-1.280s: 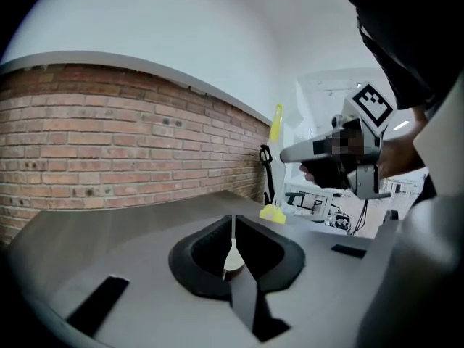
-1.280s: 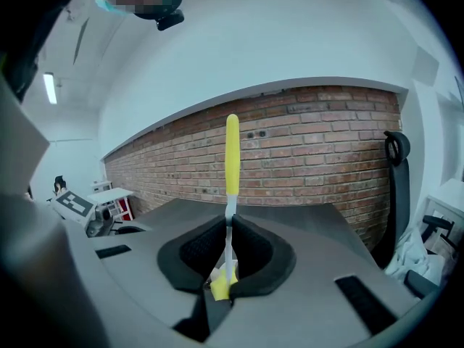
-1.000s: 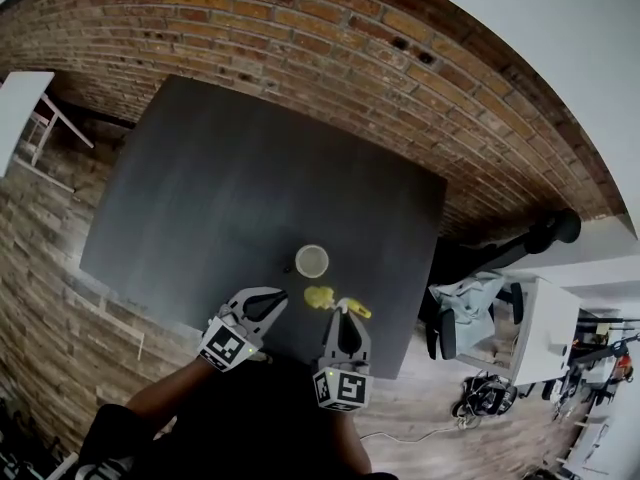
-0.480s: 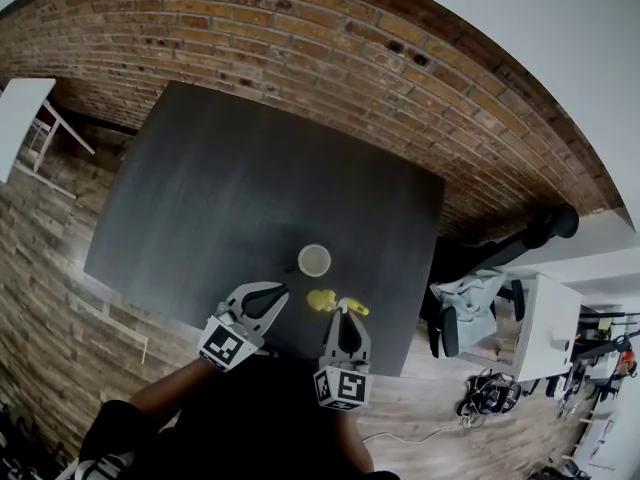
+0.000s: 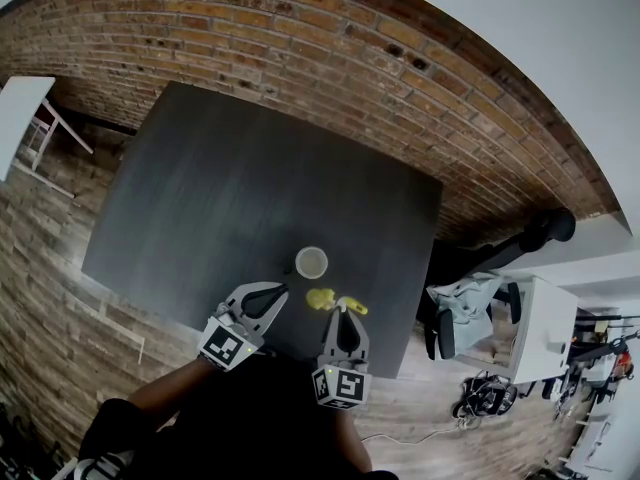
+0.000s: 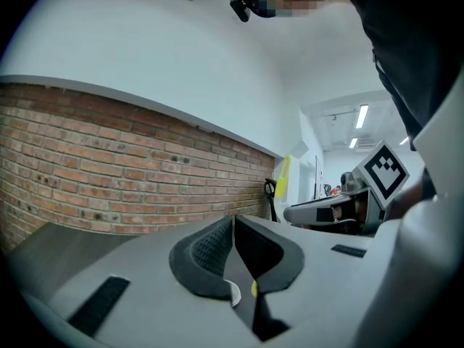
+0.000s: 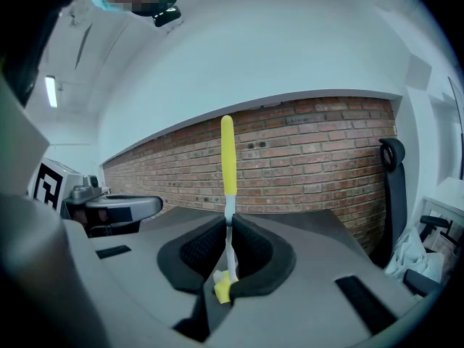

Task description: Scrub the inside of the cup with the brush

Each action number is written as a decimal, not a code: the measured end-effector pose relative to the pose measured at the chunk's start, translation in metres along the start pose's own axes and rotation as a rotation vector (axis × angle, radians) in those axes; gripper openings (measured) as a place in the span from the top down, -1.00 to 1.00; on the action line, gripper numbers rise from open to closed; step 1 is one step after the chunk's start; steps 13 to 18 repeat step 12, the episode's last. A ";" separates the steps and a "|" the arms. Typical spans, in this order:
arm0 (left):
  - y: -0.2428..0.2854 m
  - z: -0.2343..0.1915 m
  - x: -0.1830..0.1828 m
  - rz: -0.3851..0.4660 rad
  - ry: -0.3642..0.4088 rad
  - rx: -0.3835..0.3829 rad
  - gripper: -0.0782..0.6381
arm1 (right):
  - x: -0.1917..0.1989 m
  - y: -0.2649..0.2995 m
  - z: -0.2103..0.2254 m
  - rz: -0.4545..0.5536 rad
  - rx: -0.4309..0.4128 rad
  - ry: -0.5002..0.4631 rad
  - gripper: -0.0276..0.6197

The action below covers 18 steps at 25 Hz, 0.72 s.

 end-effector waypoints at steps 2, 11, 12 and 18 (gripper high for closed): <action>0.001 -0.001 0.000 -0.002 0.000 -0.001 0.67 | -0.001 0.000 0.001 0.002 0.001 0.000 0.78; 0.003 -0.002 0.000 0.008 -0.009 -0.001 0.69 | -0.001 0.002 0.001 0.003 0.004 0.002 0.78; 0.003 -0.002 0.000 0.009 -0.007 0.001 0.69 | -0.001 0.002 0.001 0.004 0.005 0.002 0.78; 0.003 -0.002 0.000 0.009 -0.007 0.001 0.69 | -0.001 0.002 0.001 0.004 0.005 0.002 0.78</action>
Point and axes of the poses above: the fingertips, and each gripper's own axes: y forward along the fingers, z to its right, x out of its underside, the point moved 1 cm from there along -y, backward along the fingers, and after that the axes turned 10 degrees about z, right-handed, at the moved point
